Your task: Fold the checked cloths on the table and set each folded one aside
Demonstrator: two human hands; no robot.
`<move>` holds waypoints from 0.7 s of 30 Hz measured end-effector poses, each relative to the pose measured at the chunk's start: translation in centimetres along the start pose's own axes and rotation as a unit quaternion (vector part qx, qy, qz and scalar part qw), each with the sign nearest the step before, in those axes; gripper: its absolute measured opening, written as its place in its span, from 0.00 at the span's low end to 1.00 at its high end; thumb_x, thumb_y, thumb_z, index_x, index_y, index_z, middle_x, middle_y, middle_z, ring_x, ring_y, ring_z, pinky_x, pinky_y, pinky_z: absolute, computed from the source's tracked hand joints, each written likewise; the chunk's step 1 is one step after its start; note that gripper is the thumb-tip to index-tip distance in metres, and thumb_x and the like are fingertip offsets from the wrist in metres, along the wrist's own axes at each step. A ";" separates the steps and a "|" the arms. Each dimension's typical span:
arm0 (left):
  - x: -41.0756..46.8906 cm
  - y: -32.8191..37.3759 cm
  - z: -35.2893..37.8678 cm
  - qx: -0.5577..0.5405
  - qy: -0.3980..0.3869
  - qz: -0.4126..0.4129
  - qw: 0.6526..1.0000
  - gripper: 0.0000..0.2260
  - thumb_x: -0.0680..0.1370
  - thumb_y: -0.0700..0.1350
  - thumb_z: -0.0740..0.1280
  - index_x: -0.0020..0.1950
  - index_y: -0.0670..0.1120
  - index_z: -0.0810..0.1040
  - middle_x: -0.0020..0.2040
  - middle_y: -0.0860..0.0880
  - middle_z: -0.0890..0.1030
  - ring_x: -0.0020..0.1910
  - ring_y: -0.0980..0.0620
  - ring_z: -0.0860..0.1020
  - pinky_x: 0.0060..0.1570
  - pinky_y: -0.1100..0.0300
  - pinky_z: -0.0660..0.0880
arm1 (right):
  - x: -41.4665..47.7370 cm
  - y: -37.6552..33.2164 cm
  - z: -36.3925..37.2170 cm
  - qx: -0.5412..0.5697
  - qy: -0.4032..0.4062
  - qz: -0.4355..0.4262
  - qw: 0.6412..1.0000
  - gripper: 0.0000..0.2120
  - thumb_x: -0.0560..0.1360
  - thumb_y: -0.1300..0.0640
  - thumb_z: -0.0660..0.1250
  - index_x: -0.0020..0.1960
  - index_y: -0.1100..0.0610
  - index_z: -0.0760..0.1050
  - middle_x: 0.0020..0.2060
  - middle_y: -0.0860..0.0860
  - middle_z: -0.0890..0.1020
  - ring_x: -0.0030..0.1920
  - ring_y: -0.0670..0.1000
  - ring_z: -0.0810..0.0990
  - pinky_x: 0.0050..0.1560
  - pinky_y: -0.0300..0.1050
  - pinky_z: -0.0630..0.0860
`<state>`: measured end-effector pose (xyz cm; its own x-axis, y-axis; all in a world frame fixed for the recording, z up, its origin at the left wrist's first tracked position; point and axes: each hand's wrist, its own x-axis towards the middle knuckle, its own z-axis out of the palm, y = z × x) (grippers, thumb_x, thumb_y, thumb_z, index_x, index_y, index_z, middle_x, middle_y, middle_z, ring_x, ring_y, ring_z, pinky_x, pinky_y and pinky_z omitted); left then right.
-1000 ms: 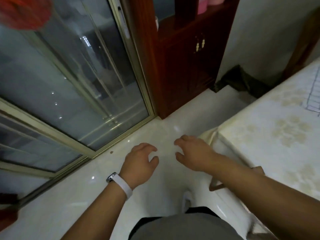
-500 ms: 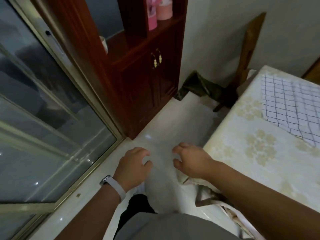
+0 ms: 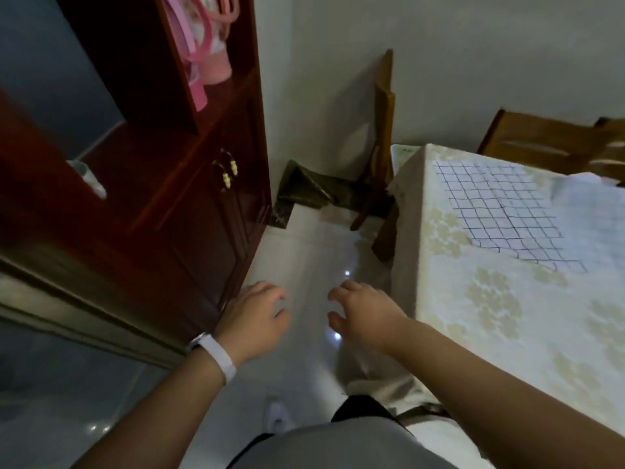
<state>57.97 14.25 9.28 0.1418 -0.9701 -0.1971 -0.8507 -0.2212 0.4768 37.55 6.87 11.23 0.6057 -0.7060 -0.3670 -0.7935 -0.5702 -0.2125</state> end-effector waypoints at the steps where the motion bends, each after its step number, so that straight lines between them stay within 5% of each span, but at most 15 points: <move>1: 1.1 -0.4 -0.4 0.005 -0.014 0.006 1.000 0.13 0.76 0.49 0.66 0.60 0.50 0.79 0.61 0.51 0.77 0.60 0.46 0.74 0.58 0.56 0.71 | 0.2 -0.1 -0.1 0.005 0.002 0.012 1.000 0.22 0.78 0.43 0.58 0.69 0.51 0.69 0.63 0.53 0.74 0.62 0.58 0.74 0.61 0.51 0.72; 11: 10.5 0.5 -0.6 0.002 -0.095 0.110 0.989 0.21 0.70 0.58 0.58 0.57 0.52 0.79 0.59 0.52 0.78 0.59 0.47 0.76 0.58 0.53 0.73 | 0.9 3.6 -2.3 0.036 0.027 0.160 0.986 0.15 0.77 0.47 0.60 0.58 0.55 0.72 0.55 0.54 0.75 0.58 0.59 0.75 0.55 0.49 0.72; 21: 22.3 5.8 -0.4 0.056 -0.167 0.165 0.970 0.16 0.76 0.55 0.61 0.62 0.53 0.76 0.62 0.55 0.74 0.63 0.51 0.71 0.63 0.55 0.69 | 6.6 11.8 -2.3 0.117 0.077 0.257 0.956 0.12 0.77 0.47 0.61 0.52 0.55 0.73 0.49 0.54 0.76 0.53 0.59 0.77 0.50 0.49 0.72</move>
<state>56.41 -8.73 7.98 -0.3046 -0.8952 -0.3253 -0.8739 0.1267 0.4694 32.28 -5.45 8.39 0.1193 -0.9313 -0.3443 -0.9693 -0.0342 -0.2433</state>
